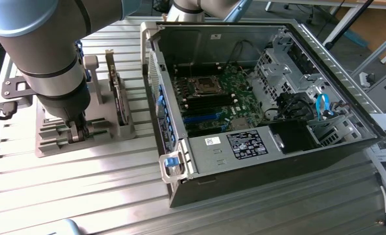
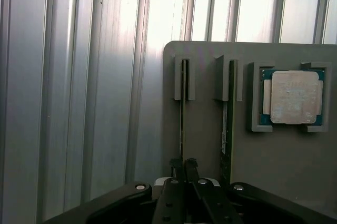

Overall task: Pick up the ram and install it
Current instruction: 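Pick up the ram and move it above insertion slot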

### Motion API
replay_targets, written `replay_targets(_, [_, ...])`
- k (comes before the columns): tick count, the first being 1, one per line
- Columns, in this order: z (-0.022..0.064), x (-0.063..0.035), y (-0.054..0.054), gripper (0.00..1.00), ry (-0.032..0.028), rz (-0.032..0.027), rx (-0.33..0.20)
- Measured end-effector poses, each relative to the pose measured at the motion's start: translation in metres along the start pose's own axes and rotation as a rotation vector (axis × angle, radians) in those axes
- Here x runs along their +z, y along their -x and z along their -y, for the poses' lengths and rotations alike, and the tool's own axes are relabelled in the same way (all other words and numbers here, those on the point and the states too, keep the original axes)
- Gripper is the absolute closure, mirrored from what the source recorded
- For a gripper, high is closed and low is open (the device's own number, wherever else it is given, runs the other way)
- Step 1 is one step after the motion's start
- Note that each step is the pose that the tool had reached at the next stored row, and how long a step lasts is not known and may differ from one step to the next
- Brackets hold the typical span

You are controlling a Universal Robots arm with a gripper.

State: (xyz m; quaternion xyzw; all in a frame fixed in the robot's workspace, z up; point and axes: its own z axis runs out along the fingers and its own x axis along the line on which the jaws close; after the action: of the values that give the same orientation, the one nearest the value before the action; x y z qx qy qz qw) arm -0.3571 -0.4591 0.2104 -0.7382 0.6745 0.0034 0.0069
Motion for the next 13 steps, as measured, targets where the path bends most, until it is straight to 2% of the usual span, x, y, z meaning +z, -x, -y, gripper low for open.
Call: replay_targets(13, [0.0001,-0.0027,0.0000,0.88,-0.0003,0.0002,0.001])
